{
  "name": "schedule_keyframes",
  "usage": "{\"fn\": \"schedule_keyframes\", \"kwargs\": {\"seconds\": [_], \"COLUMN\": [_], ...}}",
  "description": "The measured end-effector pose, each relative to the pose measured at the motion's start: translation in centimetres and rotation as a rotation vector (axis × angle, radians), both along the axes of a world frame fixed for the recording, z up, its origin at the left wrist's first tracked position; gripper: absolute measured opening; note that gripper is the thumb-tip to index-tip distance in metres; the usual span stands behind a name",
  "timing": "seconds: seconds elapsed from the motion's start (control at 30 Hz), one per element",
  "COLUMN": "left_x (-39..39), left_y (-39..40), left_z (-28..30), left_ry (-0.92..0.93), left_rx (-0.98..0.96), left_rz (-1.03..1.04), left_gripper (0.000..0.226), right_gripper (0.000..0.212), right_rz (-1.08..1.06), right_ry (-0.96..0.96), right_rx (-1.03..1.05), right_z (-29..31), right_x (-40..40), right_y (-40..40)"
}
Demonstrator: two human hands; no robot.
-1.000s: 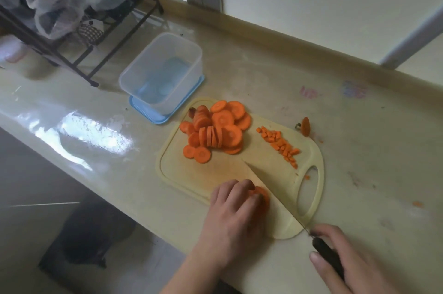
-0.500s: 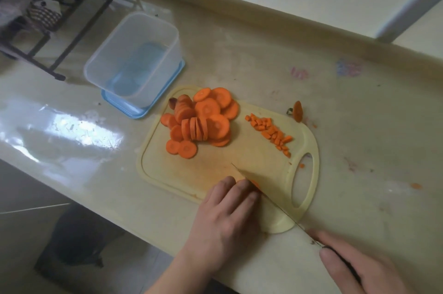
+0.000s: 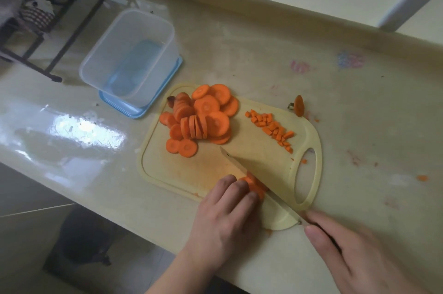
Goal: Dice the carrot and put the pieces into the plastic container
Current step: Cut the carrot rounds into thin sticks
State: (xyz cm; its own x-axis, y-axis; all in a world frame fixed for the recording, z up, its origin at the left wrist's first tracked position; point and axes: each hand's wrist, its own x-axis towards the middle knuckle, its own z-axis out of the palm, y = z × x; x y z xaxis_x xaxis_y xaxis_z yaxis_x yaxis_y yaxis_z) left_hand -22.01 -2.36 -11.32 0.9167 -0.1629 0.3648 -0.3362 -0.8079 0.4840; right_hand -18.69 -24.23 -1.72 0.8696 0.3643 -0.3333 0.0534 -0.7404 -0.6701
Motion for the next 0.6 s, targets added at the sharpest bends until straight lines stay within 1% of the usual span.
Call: {"fn": "schedule_keyframes", "kwargs": {"seconds": [0.07, 0.17, 0.33, 0.4, 0.43, 0.47, 0.53, 0.57, 0.6], "left_x": [-0.1, -0.1, -0.1, -0.1, 0.0, 0.0, 0.2, 0.2, 0.3], "left_y": [0.0, 0.2, 0.2, 0.2, 0.1, 0.1, 0.0, 0.0, 0.0], "left_z": [0.0, -0.1, -0.2, -0.2, -0.2, -0.1, 0.1, 0.1, 0.1], "left_ry": [0.006, 0.02, 0.026, 0.021, 0.015, 0.007, -0.007, -0.012, -0.015], "left_rx": [0.007, -0.001, 0.001, 0.0, -0.001, -0.005, -0.01, -0.007, -0.005], "left_rz": [-0.006, -0.016, -0.026, -0.026, -0.024, -0.023, -0.027, -0.027, -0.025], "left_gripper": [0.013, 0.02, 0.024, 0.024, 0.023, 0.023, 0.023, 0.022, 0.021], "right_gripper": [0.035, 0.04, 0.036, 0.042, 0.047, 0.05, 0.054, 0.058, 0.064], "right_rz": [0.013, 0.062, 0.117, 0.081, 0.081, 0.093, 0.107, 0.068, 0.028], "right_ry": [-0.027, -0.081, -0.15, -0.11, -0.04, -0.008, -0.053, 0.029, 0.057], "right_rx": [-0.012, -0.089, -0.177, -0.143, -0.121, -0.136, -0.235, -0.233, -0.187], "right_z": [0.4, 0.5, 0.5, 0.4, 0.2, 0.4, -0.1, 0.1, -0.1], "right_x": [-0.4, -0.8, -1.5, -2.4, -2.8, -2.7, -1.8, -1.4, -1.1], "right_y": [-0.2, -0.8, -1.6, -1.3, -1.5, -1.4, -1.0, -0.4, 0.0]}}
